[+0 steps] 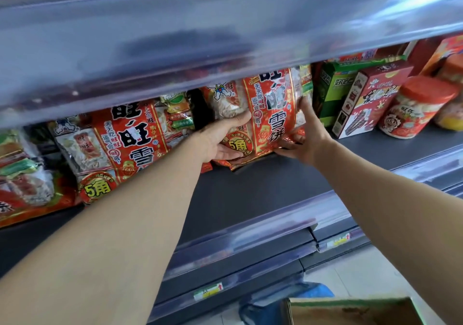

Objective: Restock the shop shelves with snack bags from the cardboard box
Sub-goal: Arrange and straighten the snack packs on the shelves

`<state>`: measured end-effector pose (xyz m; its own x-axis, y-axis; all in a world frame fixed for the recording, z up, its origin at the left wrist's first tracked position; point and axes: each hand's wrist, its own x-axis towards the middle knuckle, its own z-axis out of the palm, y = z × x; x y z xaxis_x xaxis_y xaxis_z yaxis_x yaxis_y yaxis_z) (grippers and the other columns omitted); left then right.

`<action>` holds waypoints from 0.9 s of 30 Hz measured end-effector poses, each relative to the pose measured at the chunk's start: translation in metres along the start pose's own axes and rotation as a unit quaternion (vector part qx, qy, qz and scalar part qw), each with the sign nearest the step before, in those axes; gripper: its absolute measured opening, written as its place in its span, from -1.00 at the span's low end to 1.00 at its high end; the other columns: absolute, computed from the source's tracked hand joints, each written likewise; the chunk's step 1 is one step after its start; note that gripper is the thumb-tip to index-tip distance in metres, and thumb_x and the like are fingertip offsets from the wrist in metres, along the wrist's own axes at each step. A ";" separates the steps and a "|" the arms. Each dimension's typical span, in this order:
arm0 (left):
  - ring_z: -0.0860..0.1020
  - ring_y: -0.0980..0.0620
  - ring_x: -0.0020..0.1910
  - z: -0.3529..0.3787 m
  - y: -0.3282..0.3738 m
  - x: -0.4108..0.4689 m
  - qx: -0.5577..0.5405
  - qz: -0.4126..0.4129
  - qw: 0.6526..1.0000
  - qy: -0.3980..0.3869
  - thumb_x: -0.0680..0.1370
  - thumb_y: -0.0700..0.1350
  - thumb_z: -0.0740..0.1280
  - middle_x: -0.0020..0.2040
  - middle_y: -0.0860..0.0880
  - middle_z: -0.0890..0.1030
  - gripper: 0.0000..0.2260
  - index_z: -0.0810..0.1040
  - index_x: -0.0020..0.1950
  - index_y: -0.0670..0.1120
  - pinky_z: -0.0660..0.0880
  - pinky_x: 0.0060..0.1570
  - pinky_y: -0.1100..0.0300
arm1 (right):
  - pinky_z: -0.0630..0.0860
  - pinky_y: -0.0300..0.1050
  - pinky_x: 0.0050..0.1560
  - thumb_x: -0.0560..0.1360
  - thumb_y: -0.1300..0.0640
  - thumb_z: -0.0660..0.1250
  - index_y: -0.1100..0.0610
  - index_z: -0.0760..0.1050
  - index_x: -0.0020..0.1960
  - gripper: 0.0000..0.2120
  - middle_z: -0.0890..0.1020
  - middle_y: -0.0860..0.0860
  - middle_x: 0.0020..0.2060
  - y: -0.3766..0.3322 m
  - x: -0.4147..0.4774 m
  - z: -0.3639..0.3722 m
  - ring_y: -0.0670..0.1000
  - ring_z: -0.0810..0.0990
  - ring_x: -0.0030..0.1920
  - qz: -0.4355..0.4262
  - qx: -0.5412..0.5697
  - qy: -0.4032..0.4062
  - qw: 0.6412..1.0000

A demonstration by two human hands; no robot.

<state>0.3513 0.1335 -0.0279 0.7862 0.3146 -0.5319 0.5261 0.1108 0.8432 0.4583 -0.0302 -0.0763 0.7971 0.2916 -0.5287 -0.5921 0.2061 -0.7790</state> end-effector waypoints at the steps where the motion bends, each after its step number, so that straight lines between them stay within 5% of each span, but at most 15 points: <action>1: 0.62 -0.16 -0.10 0.000 -0.001 0.001 -0.001 0.001 1.000 0.001 0.38 0.19 0.45 0.18 -0.05 0.49 -0.53 0.43 0.15 -0.01 0.59 0.04 0.04 | 0.57 0.33 -0.21 0.02 -0.48 0.42 -0.07 0.08 0.49 0.17 0.54 0.18 0.21 -0.002 0.000 -0.001 0.25 0.67 -0.08 0.004 0.008 -0.005 1.000; 3: 0.63 -0.15 -0.11 0.001 -0.005 0.005 -0.004 0.005 1.000 0.009 0.38 0.19 0.46 0.06 -0.05 0.53 -0.54 0.45 0.14 -0.02 0.58 0.06 0.04 | 0.55 0.38 -0.15 0.12 -0.52 0.35 -0.03 0.18 0.45 0.04 0.53 0.20 0.22 -0.007 -0.001 -0.003 0.28 0.65 -0.06 0.013 0.008 -0.007 1.000; 10: 0.65 -0.13 -0.19 0.003 -0.010 0.010 -0.005 0.027 0.999 0.020 0.34 0.22 0.46 0.28 -0.10 0.51 -0.42 0.48 0.26 -0.03 0.62 -0.15 0.12 | 0.47 0.32 0.16 0.30 -0.52 0.19 0.08 0.24 0.44 -0.08 0.47 0.20 0.30 -0.011 -0.009 -0.007 0.27 0.57 0.14 0.036 -0.041 -0.028 0.998; 13: 0.62 -0.12 -0.18 0.003 -0.010 0.010 -0.020 0.034 0.999 0.011 0.39 0.18 0.44 0.31 0.02 0.48 -0.46 0.48 0.29 -0.02 0.59 -0.14 0.12 | 0.47 0.31 0.17 0.30 -0.53 0.18 0.09 0.25 0.43 -0.07 0.47 0.21 0.31 -0.010 -0.011 -0.007 0.27 0.55 0.16 0.036 -0.041 -0.035 0.998; 18: 0.63 -0.14 -0.14 -0.001 -0.008 0.011 -0.021 0.016 1.000 -0.016 0.39 0.15 0.45 0.33 -0.06 0.47 -0.44 0.45 0.32 -0.03 0.63 -0.27 0.17 | 0.48 0.31 0.16 0.29 -0.53 0.18 0.07 0.25 0.43 -0.07 0.47 0.20 0.30 -0.010 -0.011 -0.008 0.27 0.56 0.13 0.031 -0.040 -0.038 0.998; 27: 0.62 -0.07 -0.26 -0.003 -0.004 0.015 -0.017 0.023 0.999 0.020 0.35 0.15 0.48 0.04 -0.13 0.63 -0.45 0.50 0.23 -0.08 0.55 -0.34 0.21 | 0.50 0.32 0.11 0.28 -0.53 0.21 0.06 0.28 0.41 -0.09 0.51 0.20 0.24 -0.006 -0.010 -0.007 0.24 0.61 0.04 0.020 -0.023 -0.028 0.999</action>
<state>0.3599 0.1401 -0.0388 0.7952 0.3571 -0.4901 0.4786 0.1267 0.8688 0.4545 -0.0407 -0.0685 0.7639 0.3514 -0.5413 -0.6166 0.1499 -0.7729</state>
